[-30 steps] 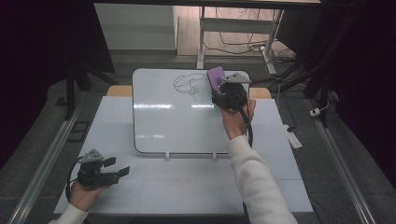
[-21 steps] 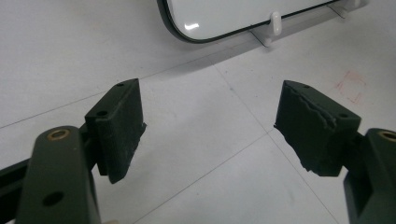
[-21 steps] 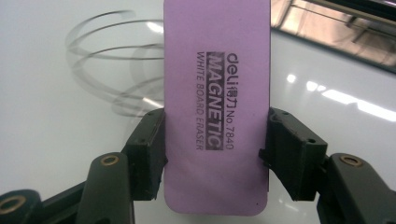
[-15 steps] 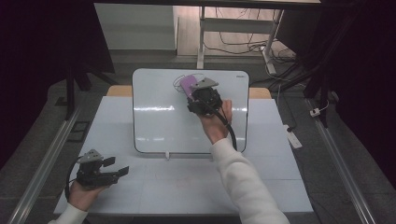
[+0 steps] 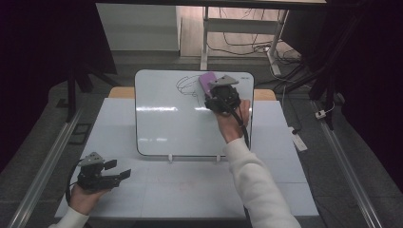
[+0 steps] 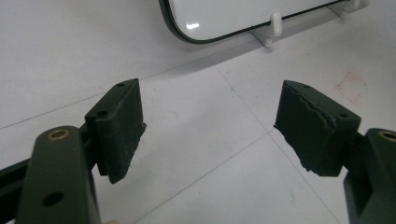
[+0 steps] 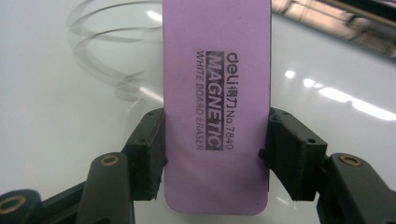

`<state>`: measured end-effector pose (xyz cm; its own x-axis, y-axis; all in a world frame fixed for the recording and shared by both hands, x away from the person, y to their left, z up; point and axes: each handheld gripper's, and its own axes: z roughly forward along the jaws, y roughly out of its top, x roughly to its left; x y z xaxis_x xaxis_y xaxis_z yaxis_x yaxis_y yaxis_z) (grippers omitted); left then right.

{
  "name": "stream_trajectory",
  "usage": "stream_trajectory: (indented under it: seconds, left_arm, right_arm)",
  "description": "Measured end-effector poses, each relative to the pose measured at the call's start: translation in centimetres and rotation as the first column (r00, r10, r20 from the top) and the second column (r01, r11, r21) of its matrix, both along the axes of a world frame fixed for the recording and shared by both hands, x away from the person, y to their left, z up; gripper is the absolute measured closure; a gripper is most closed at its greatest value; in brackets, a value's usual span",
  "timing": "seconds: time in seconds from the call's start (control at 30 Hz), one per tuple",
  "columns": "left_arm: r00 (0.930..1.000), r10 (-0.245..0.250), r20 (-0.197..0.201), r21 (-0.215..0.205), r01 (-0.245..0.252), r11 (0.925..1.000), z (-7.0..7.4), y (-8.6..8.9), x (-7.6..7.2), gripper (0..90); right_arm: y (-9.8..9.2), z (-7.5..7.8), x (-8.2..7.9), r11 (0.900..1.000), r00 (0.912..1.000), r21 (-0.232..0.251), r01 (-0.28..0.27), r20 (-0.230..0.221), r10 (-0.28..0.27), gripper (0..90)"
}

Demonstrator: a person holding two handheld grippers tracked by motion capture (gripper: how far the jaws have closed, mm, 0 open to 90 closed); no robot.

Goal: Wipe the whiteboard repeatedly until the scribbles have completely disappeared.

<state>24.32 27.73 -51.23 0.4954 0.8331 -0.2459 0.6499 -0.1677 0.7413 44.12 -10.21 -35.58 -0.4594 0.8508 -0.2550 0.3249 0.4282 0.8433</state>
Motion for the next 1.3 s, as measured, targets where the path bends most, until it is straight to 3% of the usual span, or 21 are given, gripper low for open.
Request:
stream_trajectory:
  seconds: [0.1, 0.17, 0.33, 0.47, 0.57, 0.67, 0.87, 1.03, 1.13, 1.2, 1.3]
  left_arm:
    - [1.0000, 0.002, 0.000, -0.001, -0.002, 1.0000, 0.0, 0.0, 0.0, 23.8]
    - [1.0000, 0.004, 0.000, -0.001, -0.004, 1.0000, 0.0, 0.1, 0.0, 23.8]
    - [0.9996, 0.018, 0.022, -0.001, -0.018, 0.9998, 0.1, 0.2, -0.1, 23.9]
    - [0.9994, 0.021, 0.027, -0.005, -0.021, 0.9998, 0.2, 0.3, -0.2, 23.9]
    - [0.9995, 0.018, 0.025, -0.004, -0.018, 0.9998, 0.1, 0.3, -0.1, 23.9]
    - [0.9997, 0.015, 0.020, -0.003, -0.015, 0.9999, 0.1, 0.2, -0.1, 23.9]
    - [0.9997, 0.013, 0.023, 0.000, -0.013, 0.9999, 0.1, 0.2, -0.1, 23.9]
    - [0.9997, 0.015, 0.021, -0.003, -0.015, 0.9999, 0.1, 0.2, -0.1, 23.8]
    - [0.9997, 0.015, 0.020, -0.002, -0.015, 0.9999, 0.1, 0.2, -0.1, 23.8]
    - [0.9997, 0.015, 0.022, -0.001, -0.015, 0.9999, 0.1, 0.2, -0.1, 23.8]
    - [0.9996, 0.015, 0.023, 0.000, -0.015, 0.9999, 0.1, 0.2, -0.1, 23.8]
  right_arm:
    - [-0.9, 0.9, 0.8, 0.999, 0.9997, 0.040, 0.023, -0.014, -0.022, 41.2]
    - [-0.4, 1.1, 1.0, 0.999, 0.9998, 0.029, 0.016, -0.016, -0.015, 41.2]
    - [2.8, 0.8, 0.7, 0.997, 0.9962, 0.001, -0.072, -0.050, 0.072, 41.3]
    - [5.4, 0.2, 0.3, 0.990, 0.9853, -0.013, -0.140, -0.102, 0.138, 41.3]
    - [6.3, -0.2, -0.1, 0.984, 0.9767, -0.025, -0.174, -0.132, 0.169, 41.3]
    - [5.7, 0.1, 0.0, 0.983, 0.9701, 0.011, -0.186, -0.157, 0.185, 41.3]
    - [2.4, 1.2, 0.7, 0.996, 0.9883, 0.026, -0.088, -0.123, 0.090, 41.3]
    - [0.1, 1.8, 1.3, 0.999, 0.9939, 0.042, -0.021, -0.107, 0.025, 41.2]
    - [0.6, 1.7, 1.2, 0.999, 0.9948, 0.035, -0.024, -0.098, 0.027, 41.3]
    - [1.3, 1.5, 1.2, 0.997, 0.9916, 0.058, -0.056, -0.114, 0.062, 41.3]
    - [3.0, 0.9, 0.9, 0.993, 0.9843, 0.052, -0.106, -0.136, 0.113, 41.3]
